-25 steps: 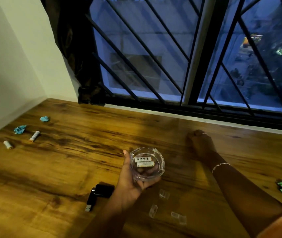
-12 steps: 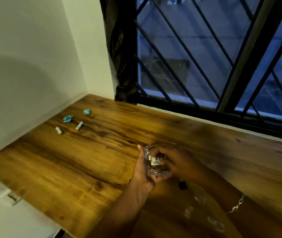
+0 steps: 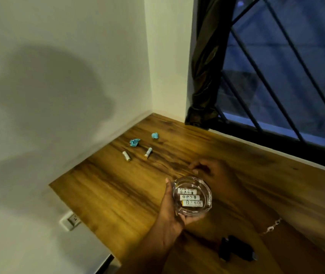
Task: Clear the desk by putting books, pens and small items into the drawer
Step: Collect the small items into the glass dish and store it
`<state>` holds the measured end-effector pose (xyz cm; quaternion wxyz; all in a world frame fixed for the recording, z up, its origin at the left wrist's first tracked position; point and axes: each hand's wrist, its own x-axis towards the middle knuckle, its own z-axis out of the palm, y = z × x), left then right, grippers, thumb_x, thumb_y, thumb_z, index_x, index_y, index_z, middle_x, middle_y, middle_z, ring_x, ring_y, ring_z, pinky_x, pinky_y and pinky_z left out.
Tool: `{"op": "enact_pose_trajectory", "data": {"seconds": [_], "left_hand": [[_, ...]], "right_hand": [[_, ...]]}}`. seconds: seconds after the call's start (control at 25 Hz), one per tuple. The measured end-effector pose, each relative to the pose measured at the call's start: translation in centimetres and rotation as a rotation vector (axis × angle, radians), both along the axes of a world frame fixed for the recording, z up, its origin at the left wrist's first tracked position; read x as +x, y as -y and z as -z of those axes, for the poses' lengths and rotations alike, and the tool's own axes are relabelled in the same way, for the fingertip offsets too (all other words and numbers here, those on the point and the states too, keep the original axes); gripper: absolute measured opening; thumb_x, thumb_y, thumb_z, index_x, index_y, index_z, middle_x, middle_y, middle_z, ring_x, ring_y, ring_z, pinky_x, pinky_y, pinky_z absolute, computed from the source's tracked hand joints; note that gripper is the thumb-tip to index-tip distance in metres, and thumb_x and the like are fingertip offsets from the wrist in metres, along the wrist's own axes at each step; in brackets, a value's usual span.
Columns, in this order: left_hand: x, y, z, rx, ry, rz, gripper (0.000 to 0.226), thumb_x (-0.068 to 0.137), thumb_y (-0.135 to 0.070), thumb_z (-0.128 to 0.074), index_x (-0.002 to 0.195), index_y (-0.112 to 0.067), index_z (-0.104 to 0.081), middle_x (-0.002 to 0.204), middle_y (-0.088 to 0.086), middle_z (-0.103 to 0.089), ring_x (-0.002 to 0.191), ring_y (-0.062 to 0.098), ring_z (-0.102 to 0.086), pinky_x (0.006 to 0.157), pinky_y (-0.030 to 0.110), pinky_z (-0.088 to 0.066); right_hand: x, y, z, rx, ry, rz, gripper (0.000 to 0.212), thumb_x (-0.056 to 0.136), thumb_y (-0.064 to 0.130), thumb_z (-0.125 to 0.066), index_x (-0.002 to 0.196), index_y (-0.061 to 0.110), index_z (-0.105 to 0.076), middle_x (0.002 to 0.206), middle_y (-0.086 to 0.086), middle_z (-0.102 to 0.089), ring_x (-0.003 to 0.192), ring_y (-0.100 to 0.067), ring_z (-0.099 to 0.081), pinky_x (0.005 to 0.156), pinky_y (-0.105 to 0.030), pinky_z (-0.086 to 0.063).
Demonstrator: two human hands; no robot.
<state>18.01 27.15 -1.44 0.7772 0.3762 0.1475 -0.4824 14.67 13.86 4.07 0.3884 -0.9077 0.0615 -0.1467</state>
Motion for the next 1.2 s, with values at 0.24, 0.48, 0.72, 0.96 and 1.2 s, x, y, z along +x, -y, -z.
{"op": "enact_pose_trajectory", "data": {"seconds": [0.24,0.48,0.72,0.96,1.2], "left_hand": [[6.5,-5.9,0.5,0.032,0.037,-0.064,0.076,0.085,-0.070,-0.028,0.109,-0.006,-0.062,0.093,0.021,-0.071,0.074,0.038,-0.070,0.056,0.047,-0.058],[10.9,-9.7,1.3,0.030,0.079,-0.094,0.078,0.084,-0.071,-0.025,0.120,-0.009,-0.057,0.109,0.021,-0.066,0.082,0.035,-0.070,0.075,0.048,-0.053],[13.0,-11.0,1.8,-0.012,0.055,-0.125,0.079,0.084,-0.071,-0.024,0.122,-0.009,-0.055,0.116,0.024,-0.062,0.096,0.040,-0.064,0.075,0.049,-0.053],[13.7,-11.0,2.0,-0.020,0.052,-0.128,0.080,0.084,-0.072,-0.023,0.121,-0.009,-0.056,0.119,0.024,-0.061,0.101,0.041,-0.061,0.074,0.047,-0.054],[14.0,-10.5,1.3,-0.043,0.021,-0.155,0.074,0.086,-0.070,-0.026,0.113,-0.009,-0.059,0.093,0.019,-0.068,0.090,0.038,-0.061,0.074,0.050,-0.050]], "right_hand": [[13.0,-3.5,2.9,-0.337,-0.130,-0.074,0.028,0.093,0.007,-0.045,0.116,0.005,-0.061,0.121,-0.016,-0.061,0.110,-0.028,-0.057,0.093,-0.032,-0.043],[19.2,-5.0,6.6,-0.697,-0.275,-0.218,0.044,0.096,0.030,-0.042,0.136,0.012,-0.041,0.150,-0.014,-0.029,0.134,-0.031,-0.035,0.110,-0.038,-0.028],[19.9,-5.4,7.3,-0.836,-0.258,-0.135,0.038,0.094,0.029,-0.045,0.130,0.015,-0.045,0.136,-0.009,-0.048,0.116,-0.028,-0.051,0.097,-0.036,-0.038],[17.8,-7.1,3.9,-0.440,-0.140,-0.026,0.029,0.089,0.033,-0.054,0.109,0.012,-0.058,0.109,-0.006,-0.061,0.098,-0.021,-0.056,0.084,-0.034,-0.044],[14.6,-11.1,1.9,-0.543,-0.201,-0.410,0.018,0.083,0.020,-0.061,0.099,0.016,-0.063,0.110,-0.001,-0.063,0.102,-0.018,-0.054,0.090,-0.034,-0.042]]}}
